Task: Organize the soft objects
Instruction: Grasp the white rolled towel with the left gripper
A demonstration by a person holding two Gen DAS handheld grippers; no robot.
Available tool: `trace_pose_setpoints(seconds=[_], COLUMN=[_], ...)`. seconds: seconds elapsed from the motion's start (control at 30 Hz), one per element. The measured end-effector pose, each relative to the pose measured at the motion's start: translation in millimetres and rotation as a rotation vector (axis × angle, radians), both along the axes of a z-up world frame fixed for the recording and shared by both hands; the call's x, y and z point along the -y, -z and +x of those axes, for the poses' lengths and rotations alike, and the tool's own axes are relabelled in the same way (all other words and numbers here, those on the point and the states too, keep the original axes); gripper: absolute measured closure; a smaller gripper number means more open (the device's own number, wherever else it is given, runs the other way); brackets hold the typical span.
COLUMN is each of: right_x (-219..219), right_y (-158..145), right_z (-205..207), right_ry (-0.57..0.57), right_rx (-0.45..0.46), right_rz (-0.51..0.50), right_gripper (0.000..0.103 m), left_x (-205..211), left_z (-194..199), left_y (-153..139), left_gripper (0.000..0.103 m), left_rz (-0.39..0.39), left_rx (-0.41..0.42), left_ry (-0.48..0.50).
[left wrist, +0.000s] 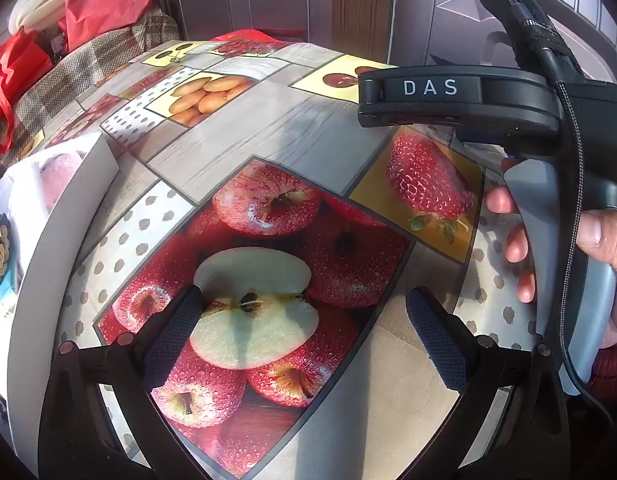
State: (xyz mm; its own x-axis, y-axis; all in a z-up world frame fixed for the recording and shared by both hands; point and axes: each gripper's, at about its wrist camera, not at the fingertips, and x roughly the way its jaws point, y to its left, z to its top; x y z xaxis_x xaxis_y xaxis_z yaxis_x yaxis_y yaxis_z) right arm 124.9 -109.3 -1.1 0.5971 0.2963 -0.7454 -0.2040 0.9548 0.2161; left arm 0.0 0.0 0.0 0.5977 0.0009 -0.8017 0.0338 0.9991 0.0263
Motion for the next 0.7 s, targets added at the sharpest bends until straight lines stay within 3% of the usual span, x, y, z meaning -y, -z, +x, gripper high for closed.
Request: trace_pose_setpoints(seconds=[0.7], right_x=[-9], right_y=[0], right_z=[1], right_ry=[0.001], right_rx=[-0.006], right_rz=[-0.050], right_gripper=[0.000], left_x=[0], left_z=[0], left_y=[0], left_gripper=[0.001], left_rz=[-0.001], left_rx=[0.000], left_ry=[0.000])
